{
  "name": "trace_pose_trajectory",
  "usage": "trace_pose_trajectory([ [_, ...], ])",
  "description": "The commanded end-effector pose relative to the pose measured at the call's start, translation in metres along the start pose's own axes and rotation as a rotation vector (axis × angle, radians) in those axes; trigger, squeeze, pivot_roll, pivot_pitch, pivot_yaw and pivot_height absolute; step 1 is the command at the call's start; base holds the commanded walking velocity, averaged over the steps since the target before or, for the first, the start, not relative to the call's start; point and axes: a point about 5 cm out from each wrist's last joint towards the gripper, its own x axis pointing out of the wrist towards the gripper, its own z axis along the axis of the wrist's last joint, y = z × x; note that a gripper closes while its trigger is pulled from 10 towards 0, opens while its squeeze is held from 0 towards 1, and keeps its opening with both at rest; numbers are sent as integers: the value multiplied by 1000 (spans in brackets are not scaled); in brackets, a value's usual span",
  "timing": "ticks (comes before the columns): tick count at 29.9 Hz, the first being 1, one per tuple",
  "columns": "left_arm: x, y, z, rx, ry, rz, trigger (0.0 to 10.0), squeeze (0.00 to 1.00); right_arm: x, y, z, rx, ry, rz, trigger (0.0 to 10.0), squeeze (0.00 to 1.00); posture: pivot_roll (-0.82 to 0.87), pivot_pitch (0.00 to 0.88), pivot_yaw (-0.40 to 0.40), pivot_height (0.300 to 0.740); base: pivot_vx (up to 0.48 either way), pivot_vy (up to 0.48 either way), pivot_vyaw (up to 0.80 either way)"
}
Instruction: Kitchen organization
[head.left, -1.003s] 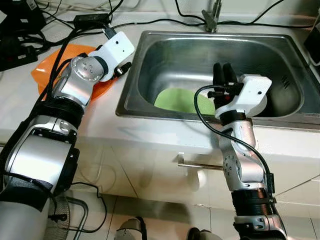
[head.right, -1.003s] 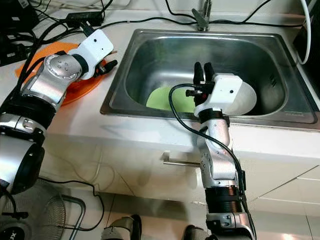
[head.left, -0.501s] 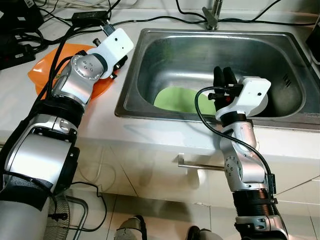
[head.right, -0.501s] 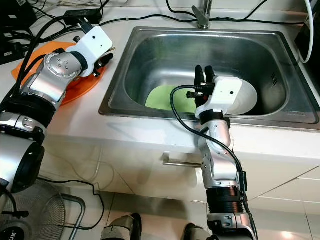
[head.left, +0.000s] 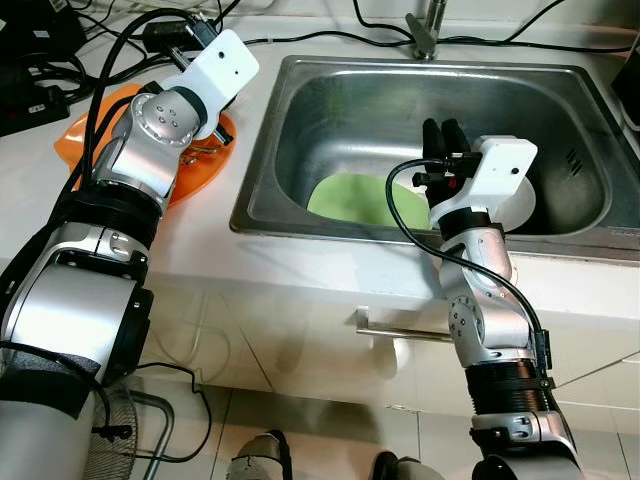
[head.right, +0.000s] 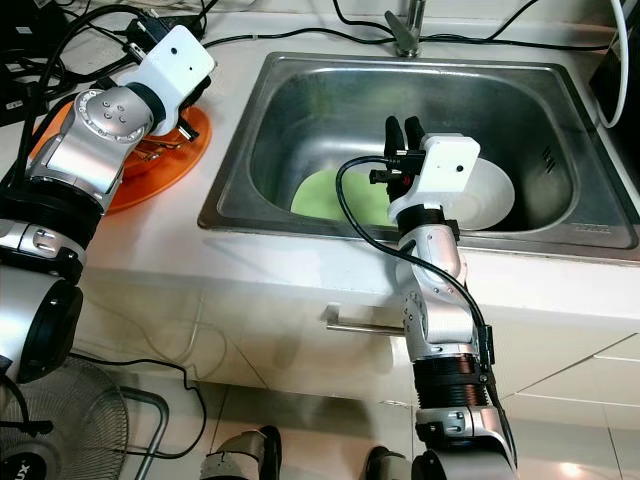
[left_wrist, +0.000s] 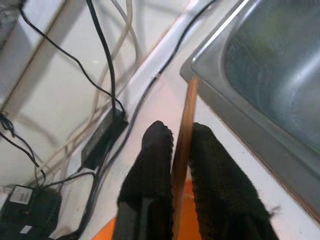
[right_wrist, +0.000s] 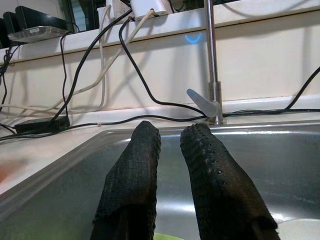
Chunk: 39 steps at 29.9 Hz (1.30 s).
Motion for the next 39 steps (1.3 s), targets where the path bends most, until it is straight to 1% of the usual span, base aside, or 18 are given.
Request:
trace_pose_trajectory([
  [1,-4,12,6,-5,-23,41,0,0,5,1,5,11,-27,9,10000,0,120,113,22,740,0,0,0],
  [9,-7,12,11,-5,-49,58,0,0,7,6,4,24,-32,21,10000,0,128,84,19,740,0,0,0],
  [14,-10,15,10,36,-38,78,0,0,11,4,6,28,-44,17,10000,0,127,84,22,740,0,0,0],
  [15,-12,17,10,56,-31,90,0,0,11,4,6,27,-46,14,10000,0,128,85,26,740,0,0,0],
  [18,-19,34,5,219,25,177,0,0,10,3,4,30,-45,2,10000,0,133,79,35,740,0,0,0],
  [19,-22,40,5,279,39,211,431,0,9,3,3,31,-43,0,10000,0,134,76,37,740,0,0,0],
  [21,-23,44,5,317,44,237,431,0,9,4,2,32,-41,-1,10000,0,135,74,38,740,0,0,0],
  [22,-25,47,9,347,35,262,10000,0,9,4,1,33,-39,-3,10000,0,136,72,38,740,0,0,0],
  [26,-28,51,17,380,-7,305,10000,0,9,4,1,34,-38,-5,10000,0,138,69,41,740,0,0,0],
  [29,-35,50,47,323,-262,399,10000,0,13,4,2,25,-43,-3,10000,0,132,58,39,740,0,0,0],
  [30,-37,49,52,303,-307,404,10000,0,13,4,2,23,-44,-3,10000,0,132,58,39,740,0,0,0],
  [31,-37,49,52,303,-307,404,10000,0,13,4,2,23,-44,-3,10000,0,132,58,39,740,0,0,0],
  [32,-40,45,62,251,-392,404,10000,0,14,3,2,18,-45,-2,10000,0,124,46,36,740,0,0,0],
  [33,-40,45,62,251,-392,404,10000,0,14,3,2,18,-45,-2,10000,0,124,46,36,740,0,0,0],
  [34,-43,39,73,197,-496,395,10000,0,15,3,3,12,-48,-1,10000,0,111,38,35,740,0,0,0],
  [35,-53,29,95,74,-690,369,10000,0,17,1,5,0,-58,3,10000,0,99,30,35,740,0,0,0],
  [36,-53,29,95,74,-690,369,10000,0,17,1,5,0,-58,3,10000,0,99,30,35,740,0,0,0],
  [39,-58,24,106,-107,-832,338,10000,0,18,-2,7,-10,-66,2,10000,0,87,28,39,740,0,0,0],
])
